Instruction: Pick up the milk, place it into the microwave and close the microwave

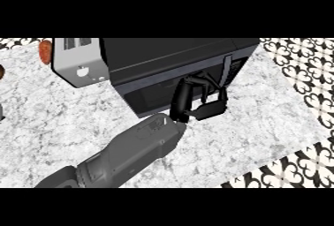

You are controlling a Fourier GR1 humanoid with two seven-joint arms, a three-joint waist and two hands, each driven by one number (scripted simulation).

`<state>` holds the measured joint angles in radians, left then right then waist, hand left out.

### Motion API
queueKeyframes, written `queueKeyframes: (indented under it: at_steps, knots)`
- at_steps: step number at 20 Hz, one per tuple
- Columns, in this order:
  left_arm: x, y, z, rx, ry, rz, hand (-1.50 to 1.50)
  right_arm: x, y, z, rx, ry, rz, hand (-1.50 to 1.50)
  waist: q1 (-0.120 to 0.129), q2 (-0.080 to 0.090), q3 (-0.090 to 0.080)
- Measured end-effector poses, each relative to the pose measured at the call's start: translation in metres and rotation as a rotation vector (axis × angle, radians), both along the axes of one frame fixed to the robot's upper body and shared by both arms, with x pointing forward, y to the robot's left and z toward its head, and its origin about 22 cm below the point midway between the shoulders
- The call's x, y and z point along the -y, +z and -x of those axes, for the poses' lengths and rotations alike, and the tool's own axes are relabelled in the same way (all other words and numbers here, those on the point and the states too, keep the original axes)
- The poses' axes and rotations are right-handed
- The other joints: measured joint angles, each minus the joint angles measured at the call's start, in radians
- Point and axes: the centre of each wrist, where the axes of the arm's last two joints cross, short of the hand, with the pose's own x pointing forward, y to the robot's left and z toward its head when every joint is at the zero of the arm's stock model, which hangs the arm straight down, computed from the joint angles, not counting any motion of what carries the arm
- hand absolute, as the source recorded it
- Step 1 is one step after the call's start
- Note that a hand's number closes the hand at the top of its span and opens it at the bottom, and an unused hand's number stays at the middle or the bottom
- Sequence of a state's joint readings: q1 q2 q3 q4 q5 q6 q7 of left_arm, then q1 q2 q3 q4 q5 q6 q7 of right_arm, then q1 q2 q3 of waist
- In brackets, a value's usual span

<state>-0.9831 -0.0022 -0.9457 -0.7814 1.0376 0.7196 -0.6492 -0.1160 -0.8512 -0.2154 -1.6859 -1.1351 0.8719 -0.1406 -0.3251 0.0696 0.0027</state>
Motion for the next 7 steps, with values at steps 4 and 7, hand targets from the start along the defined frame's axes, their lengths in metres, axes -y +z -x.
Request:
queueKeyframes:
  at_steps: [4, 7]
  knots:
    - [0.0014, -0.0009, 0.0023, -0.022, -0.023, 0.014, -1.5, 0.0047, 0.0009, 0.0042, -0.008, -0.013, -0.006, -1.5, 0.018, -0.003, -0.002]
    - [0.0011, -0.0035, 0.0038, -0.028, -0.04, 0.019, -1.5, 0.0075, 0.0019, 0.0074, -0.013, -0.019, -0.003, -1.5, 0.028, -0.004, -0.003]
